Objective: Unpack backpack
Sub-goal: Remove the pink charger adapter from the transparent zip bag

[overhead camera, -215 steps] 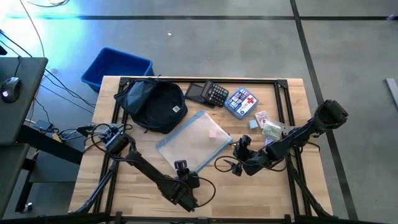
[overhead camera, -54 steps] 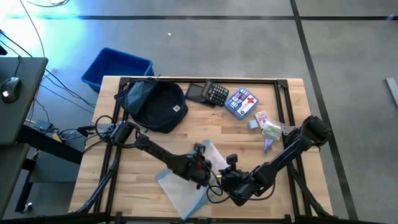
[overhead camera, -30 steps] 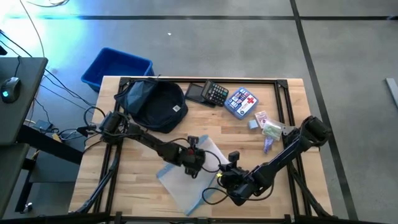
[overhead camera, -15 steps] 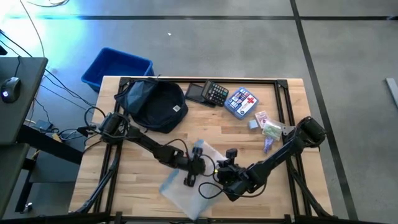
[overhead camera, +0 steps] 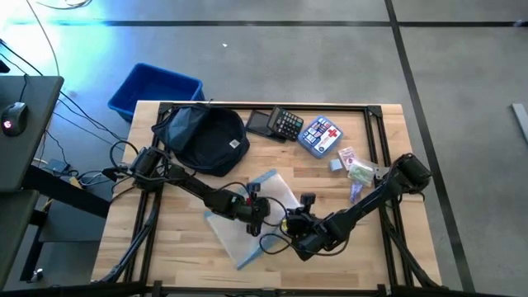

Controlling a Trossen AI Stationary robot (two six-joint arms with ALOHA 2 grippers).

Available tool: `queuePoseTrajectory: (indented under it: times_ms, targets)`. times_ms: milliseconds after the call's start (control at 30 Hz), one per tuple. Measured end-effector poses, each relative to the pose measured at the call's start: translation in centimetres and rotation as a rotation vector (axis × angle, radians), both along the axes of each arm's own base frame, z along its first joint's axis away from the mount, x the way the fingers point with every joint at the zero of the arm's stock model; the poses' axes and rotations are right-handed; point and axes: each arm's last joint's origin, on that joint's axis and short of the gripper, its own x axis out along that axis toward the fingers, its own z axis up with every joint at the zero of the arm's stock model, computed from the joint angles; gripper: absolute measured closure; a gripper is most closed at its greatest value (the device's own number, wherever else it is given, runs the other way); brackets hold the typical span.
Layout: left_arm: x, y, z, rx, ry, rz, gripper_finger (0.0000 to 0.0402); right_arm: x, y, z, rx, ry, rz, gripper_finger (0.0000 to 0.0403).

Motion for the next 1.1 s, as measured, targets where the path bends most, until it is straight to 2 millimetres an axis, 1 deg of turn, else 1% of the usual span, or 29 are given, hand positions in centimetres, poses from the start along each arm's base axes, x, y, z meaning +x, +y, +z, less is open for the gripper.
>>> queuePoseTrajectory:
  times_ms: [100, 200, 267, 367, 433, 600, 667, 733, 833, 967, 1033, 1100]
  targets:
    - [0.0, -0.3, 0.0, -0.009, -0.005, -0.037, 0.0401, 0.8, -1.2, 0.0, 0.03, -0.027, -0.054, 0.0402]
    - [0.1, -0.8, 0.1, -0.033, -0.019, -0.077, 0.0401, 2.0, -2.5, 0.0, 0.135, -0.025, -0.083, 0.0389]
    - [0.2, -1.1, 0.2, -0.068, -0.031, -0.102, 0.0401, 2.7, -3.2, 0.1, 0.199, -0.026, -0.078, 0.0365]
    - [0.3, -1.2, 0.2, -0.092, -0.038, -0.118, 0.0401, 2.9, -3.5, 0.1, 0.232, -0.006, -0.059, 0.0313]
    - [0.3, -1.2, 0.2, -0.094, -0.041, -0.105, 0.0401, 2.4, -3.2, 0.5, 0.221, 0.016, -0.033, 0.0274]
    - [0.3, -0.7, 0.0, -0.12, -0.032, -0.034, 0.0402, 0.5, -1.7, 2.8, 0.214, 0.005, 0.027, 0.018]
    - [0.3, -0.4, -0.1, -0.125, -0.024, -0.003, 0.0402, -0.3, -0.9, 3.5, 0.213, 0.009, 0.06, 0.0152]
    - [0.2, -0.3, -0.2, -0.115, -0.018, 0.029, 0.0401, -1.1, 0.1, 3.9, 0.225, 0.021, 0.1, 0.0131]
    - [0.1, -0.1, -0.4, -0.104, -0.007, 0.062, 0.0401, -2.3, 1.6, 3.7, 0.276, 0.08, 0.162, 0.0119]
    - [-0.1, -0.1, -0.5, -0.094, 0.005, 0.069, 0.0401, -3.7, 3.5, 3.3, 0.332, 0.119, 0.207, 0.0124]
    - [-0.1, -0.1, -0.5, -0.093, 0.005, 0.07, 0.0401, -4.4, 4.1, 2.6, 0.352, 0.118, 0.208, 0.013]
    - [-0.1, 0.0, -0.5, -0.094, 0.005, 0.07, 0.0401, -5.2, 4.1, 1.1, 0.374, 0.1, 0.181, 0.0137]
